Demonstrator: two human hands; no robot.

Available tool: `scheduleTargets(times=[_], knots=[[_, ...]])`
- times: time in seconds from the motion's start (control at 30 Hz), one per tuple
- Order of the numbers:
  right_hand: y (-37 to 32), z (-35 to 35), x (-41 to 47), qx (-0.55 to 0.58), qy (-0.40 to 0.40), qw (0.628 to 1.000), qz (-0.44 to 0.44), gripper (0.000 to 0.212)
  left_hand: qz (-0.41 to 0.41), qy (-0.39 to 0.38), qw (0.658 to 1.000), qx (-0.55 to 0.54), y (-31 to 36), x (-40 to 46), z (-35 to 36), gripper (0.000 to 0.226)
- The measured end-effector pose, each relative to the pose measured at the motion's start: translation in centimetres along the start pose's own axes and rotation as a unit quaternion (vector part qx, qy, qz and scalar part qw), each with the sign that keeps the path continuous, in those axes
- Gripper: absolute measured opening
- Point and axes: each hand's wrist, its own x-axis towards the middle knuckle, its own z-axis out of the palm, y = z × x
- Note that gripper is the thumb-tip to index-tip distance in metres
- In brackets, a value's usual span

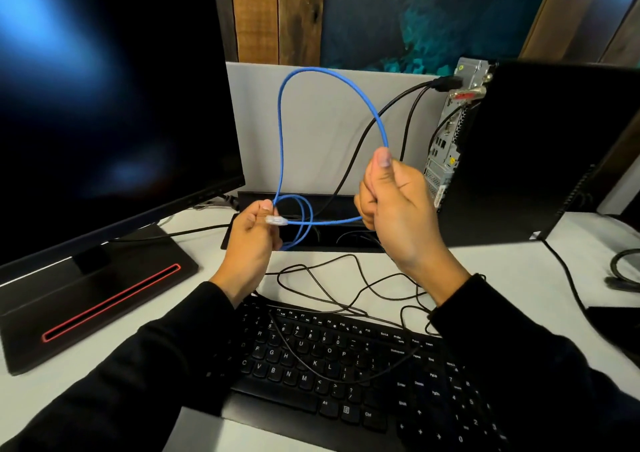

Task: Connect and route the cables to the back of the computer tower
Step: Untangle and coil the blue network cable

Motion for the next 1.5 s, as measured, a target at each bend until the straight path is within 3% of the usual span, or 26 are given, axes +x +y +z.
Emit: scheduleTargets(times=[0.27, 0.47, 0.53, 0.6, 0.67, 0.73, 0.83, 0.9, 1.0, 1.1, 1.27, 1.37, 1.43, 1.5], knots=[[2.0, 0.1, 0.5, -0.049, 0.078, 0.996, 0.011, 0.052, 0.015, -0.005, 1.000, 0.013, 0.1, -0.1, 0.4, 0.039], [4.0, 2.7, -0.1, 0.013, -0.041, 0.997, 0.058, 0.043, 0.030, -0.092, 0.994, 0.043, 0.1, -1.4, 1.7, 0.035], [5.3, 2.5, 0.0, -0.174, -0.097, 0.980, -0.027, 0.035, 0.011, -0.139, 0.990, 0.027, 0.3, -1.6, 1.8, 0.031], [6.6, 1.8, 0.2, -0.407, -0.131, 0.895, -0.129, 0.032, -0.028, -0.163, 0.986, -0.010, 0.7, -1.5, 1.6, 0.031], [7.4, 1.0, 0.6, -0.467, -0.113, 0.861, -0.166, 0.040, -0.076, -0.179, 0.979, -0.065, 1.1, -1.4, 1.3, 0.034], [7.8, 0.3, 0.9, -0.417, -0.127, 0.888, -0.148, 0.057, -0.112, -0.188, 0.969, -0.117, 1.6, -1.2, 0.8, 0.035], [8.0, 0.2, 1.2, -0.292, -0.193, 0.936, -0.036, 0.084, -0.138, -0.201, 0.956, -0.167, 2.1, -0.9, 0.4, 0.034], [8.4, 0.9, 1.3, -0.237, -0.208, 0.949, 0.011, 0.089, -0.145, -0.199, 0.951, -0.189, 2.2, -1.0, 0.4, 0.031], [9.2, 1.8, 1.5, -0.175, -0.202, 0.962, 0.047, 0.063, -0.143, -0.187, 0.951, -0.200, 2.6, -0.9, -0.1, 0.027], [9.0, 1.8, 1.2, -0.220, -0.200, 0.955, 0.010, 0.034, -0.150, -0.185, 0.950, -0.204, 2.7, -0.8, -0.5, 0.028], [9.0, -0.2, 1.6, -0.277, -0.172, 0.945, -0.036, 0.042, -0.147, -0.154, 0.953, -0.215, 3.2, -0.2, -0.9, 0.030], [9.2, -2.9, 2.1, -0.363, -0.059, 0.927, -0.079, 0.031, -0.140, -0.080, 0.965, -0.206, 3.4, 0.7, -1.9, 0.034], [8.9, -4.9, 2.4, -0.423, 0.058, 0.904, -0.014, 0.034, -0.126, -0.042, 0.976, -0.172, 3.3, 1.2, -2.7, 0.034], [8.8, -6.8, 2.5, -0.457, 0.148, 0.868, 0.123, 0.041, -0.121, -0.015, 0.981, -0.150, 3.2, 1.3, -3.1, 0.035]])
